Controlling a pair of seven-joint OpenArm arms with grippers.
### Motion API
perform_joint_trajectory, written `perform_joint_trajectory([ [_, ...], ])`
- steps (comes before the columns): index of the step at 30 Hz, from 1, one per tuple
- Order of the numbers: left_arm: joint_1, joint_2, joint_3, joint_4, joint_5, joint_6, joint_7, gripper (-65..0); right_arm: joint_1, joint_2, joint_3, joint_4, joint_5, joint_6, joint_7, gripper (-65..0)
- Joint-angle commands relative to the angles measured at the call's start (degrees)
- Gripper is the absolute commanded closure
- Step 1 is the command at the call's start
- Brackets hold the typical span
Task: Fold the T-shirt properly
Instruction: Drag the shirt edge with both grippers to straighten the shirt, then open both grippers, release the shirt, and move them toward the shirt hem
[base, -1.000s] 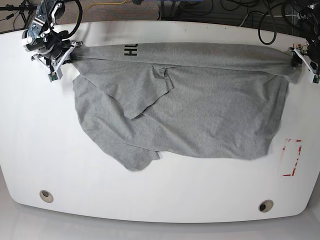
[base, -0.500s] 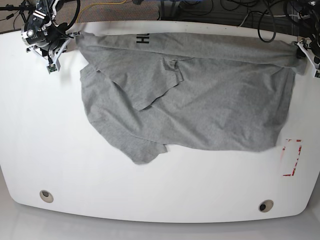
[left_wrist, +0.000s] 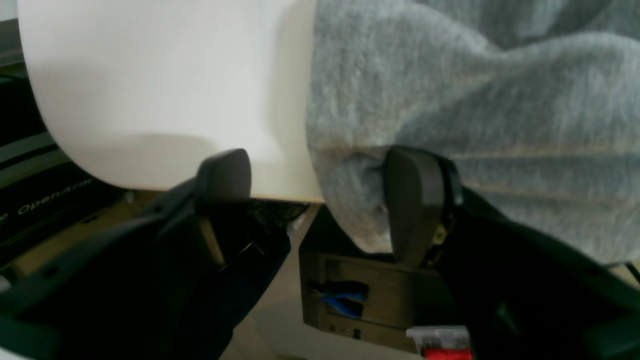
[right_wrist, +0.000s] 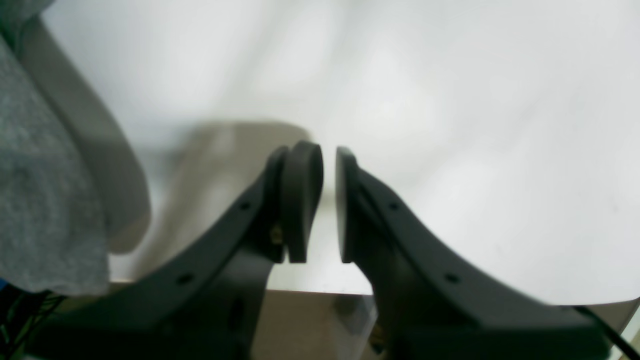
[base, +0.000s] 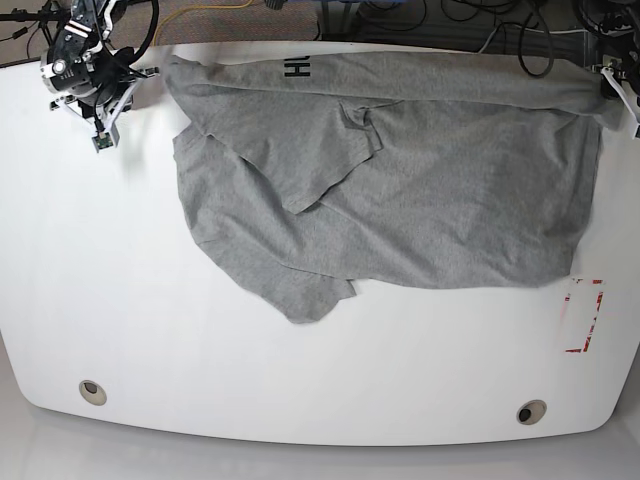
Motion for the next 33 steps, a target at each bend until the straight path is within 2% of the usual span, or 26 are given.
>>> perform_joint_trajectory([
  [1, -1.5, -1.2, -0.4, 4.0, -0.2, 0.1, -0.5, -39.7, 0.7, 0.7, 0.3, 3.3, 0.4, -0.1, -0.1, -9.4],
  [4, -2.6, -1.2, -0.4, 6.7, -0.2, 0.1, 1.4, -40.7, 1.0, 0.7, 0.2, 4.7, 0.6, -0.1, -1.8, -9.4],
  [8, -4.9, -0.9, -0.5, 10.1, -0.2, 0.1, 2.9, -48.6, 3.5, 0.7, 0.2, 5.9, 0.6, -0.1, -3.0, -9.7],
  [10, -6.0, -0.1, -0.5, 11.8, -0.2, 0.1, 3.2, -51.9, 4.9, 0.7, 0.2, 5.9, 0.5, -0.1, -3.7, -11.9],
  [13, -7.4, 0.3, -0.5, 13.9, -0.2, 0.1, 3.9, -52.6, 7.1, 0.7, 0.2, 5.9, 0.5, -0.1, -4.3, -21.4],
  [17, -10.9, 0.6, 0.0, 15.1, -0.2, 0.1, 5.4, -52.8, 11.8, -0.1, 0.2, 5.8, 0.4, -0.1, -4.3, -39.6],
  [19, -13.6, 0.6, 1.0, 14.9, -0.2, 0.1, 5.6, -52.8, 14.6, -0.9, 0.2, 5.1, 0.4, -0.1, -4.3, -46.8],
  [22, -17.1, 0.8, 2.5, 14.8, 0.0, 0.1, 5.6, -52.6, 19.1, -1.6, 0.2, 3.5, 0.3, -0.1, -4.4, -53.3],
  [28, -23.7, 3.5, 4.9, 12.5, 0.5, 0.1, 5.4, -52.5, 28.2, -1.6, -2.1, -5.7, 0.3, -0.1, -3.9, -51.5],
  [33, -27.7, 3.6, 8.4, 8.6, 2.5, 0.1, 5.3, -52.5, 33.9, -1.7, -5.6, -15.1, 0.6, -0.1, 1.6, -49.3],
])
